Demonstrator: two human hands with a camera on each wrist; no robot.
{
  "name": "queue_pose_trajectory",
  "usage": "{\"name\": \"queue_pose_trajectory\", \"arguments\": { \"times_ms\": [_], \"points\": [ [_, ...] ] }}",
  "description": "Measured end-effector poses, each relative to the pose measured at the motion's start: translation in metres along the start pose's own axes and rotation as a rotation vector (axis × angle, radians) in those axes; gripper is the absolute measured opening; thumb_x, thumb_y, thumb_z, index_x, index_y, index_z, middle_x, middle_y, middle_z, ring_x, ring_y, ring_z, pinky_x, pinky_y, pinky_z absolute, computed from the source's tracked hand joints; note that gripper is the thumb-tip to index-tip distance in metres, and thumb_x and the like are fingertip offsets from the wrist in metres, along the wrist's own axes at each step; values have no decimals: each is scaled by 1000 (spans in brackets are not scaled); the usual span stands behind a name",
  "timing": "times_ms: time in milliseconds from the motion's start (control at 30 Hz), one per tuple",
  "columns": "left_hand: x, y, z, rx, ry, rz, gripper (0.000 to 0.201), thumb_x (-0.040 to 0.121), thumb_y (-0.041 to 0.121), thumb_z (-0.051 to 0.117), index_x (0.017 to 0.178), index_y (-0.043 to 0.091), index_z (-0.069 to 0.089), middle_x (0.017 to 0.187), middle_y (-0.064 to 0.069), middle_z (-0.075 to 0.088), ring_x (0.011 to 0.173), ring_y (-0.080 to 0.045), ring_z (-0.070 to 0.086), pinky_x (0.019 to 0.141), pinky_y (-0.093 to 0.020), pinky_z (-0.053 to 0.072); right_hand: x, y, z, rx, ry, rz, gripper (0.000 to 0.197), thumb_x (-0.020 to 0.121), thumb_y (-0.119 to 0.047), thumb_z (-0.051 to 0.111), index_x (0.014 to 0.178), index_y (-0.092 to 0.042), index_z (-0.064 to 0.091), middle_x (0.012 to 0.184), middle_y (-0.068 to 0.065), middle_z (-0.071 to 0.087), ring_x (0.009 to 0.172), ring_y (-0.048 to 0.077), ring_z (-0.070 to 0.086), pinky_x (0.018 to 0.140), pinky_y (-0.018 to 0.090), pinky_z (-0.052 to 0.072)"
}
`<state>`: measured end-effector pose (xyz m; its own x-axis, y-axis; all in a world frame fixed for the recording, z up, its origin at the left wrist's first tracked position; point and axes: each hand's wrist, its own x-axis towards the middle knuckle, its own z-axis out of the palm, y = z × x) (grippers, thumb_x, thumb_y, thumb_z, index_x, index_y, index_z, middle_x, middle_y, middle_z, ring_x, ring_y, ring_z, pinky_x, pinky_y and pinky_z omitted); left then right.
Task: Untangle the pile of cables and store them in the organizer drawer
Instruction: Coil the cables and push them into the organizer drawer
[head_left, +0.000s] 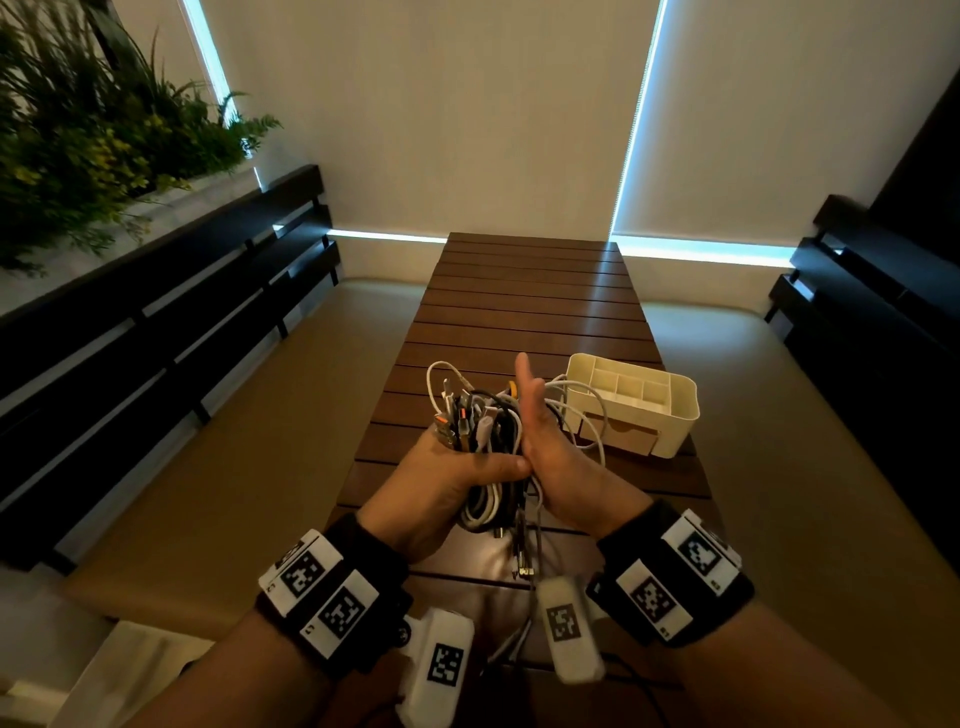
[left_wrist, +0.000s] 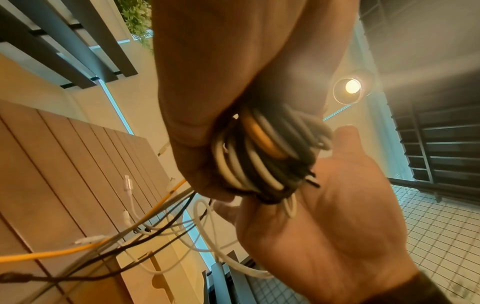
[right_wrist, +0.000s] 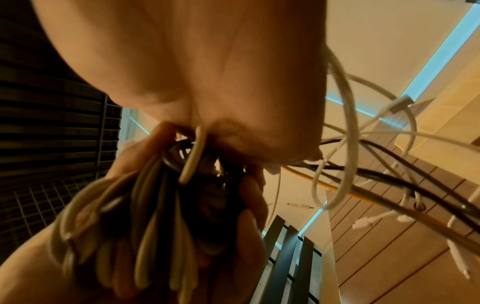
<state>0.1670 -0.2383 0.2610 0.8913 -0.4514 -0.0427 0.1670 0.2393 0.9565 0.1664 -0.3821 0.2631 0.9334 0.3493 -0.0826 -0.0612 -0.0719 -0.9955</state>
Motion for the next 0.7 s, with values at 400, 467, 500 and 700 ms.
{"name": "queue_pose_trajectory", "arguments": {
  "times_ms": [400, 467, 500, 700],
  "points": [
    [7, -7, -20, -72, 305, -56, 16, 81, -14, 59, 87, -2, 67, 72, -19, 60, 56, -28, 62, 53, -35, 53, -9, -8, -11, -287, 333, 71, 89, 81, -75, 43, 157, -44, 9, 130, 1, 66, 110, 15, 68, 96, 40, 54],
    [7, -8, -27, -107, 355, -68, 16, 81, -10, 61, 92, -1, 67, 74, -18, 57, 56, -29, 59, 53, -36, 52, -6, -2, -15, -226, 398, 80, 66, 93, -64, 47, 151, -39, 26, 95, 5, 75, 78, 13, 74, 76, 38, 61],
    [8, -8, -29, -121, 362, -67, 18, 81, -9, 61, 94, 0, 67, 74, -18, 57, 56, -29, 59, 53, -35, 52, -6, -1, -17, -205, 415, 78, 52, 100, -53, 46, 147, -36, 32, 88, 7, 75, 69, 13, 71, 66, 33, 59],
    [6, -5, -31, -178, 283, -81, 18, 86, -9, 53, 97, 1, 63, 64, -11, 63, 50, -22, 61, 45, -30, 50, -8, -5, -19, -170, 376, -20, 47, 101, -12, 50, 139, -33, 31, 89, 0, 77, 64, 9, 66, 62, 28, 53]
  ]
}}
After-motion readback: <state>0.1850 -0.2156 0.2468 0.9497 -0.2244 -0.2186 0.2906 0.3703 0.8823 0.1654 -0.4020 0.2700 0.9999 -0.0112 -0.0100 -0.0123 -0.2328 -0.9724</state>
